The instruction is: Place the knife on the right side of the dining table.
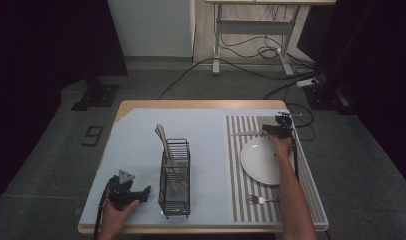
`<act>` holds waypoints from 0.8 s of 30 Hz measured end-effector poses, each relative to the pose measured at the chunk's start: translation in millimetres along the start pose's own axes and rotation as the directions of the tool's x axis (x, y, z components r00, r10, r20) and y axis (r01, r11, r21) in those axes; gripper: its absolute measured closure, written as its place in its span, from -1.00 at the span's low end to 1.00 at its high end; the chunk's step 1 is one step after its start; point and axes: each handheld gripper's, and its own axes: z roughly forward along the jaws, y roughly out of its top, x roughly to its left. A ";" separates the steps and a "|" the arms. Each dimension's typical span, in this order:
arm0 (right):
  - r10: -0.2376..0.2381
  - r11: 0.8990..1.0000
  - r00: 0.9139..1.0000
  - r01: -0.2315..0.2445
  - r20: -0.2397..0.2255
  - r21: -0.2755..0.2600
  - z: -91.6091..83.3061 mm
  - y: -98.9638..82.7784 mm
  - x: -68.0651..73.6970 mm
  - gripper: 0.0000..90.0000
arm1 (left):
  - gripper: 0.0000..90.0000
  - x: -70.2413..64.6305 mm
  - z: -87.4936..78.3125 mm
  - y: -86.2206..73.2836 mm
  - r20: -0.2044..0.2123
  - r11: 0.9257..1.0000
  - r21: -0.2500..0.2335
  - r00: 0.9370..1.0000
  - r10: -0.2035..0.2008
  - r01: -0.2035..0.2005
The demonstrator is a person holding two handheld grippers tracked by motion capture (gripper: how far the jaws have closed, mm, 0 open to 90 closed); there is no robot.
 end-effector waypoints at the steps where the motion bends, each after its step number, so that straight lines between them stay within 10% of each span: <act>1: -0.007 1.000 1.000 0.007 0.001 0.001 0.1 -0.1 0.1 -0.01 | -0.81 -0.1 0.1 0.0 0.000 1.000 -0.001 1.000 -0.001 0.001; 24: -0.062 0.995 0.995 0.056 -0.076 -0.080 -37.8 -11.1 9.5 -0.09 | -0.81 0.0 0.0 0.0 0.000 1.000 0.000 1.000 0.000 0.000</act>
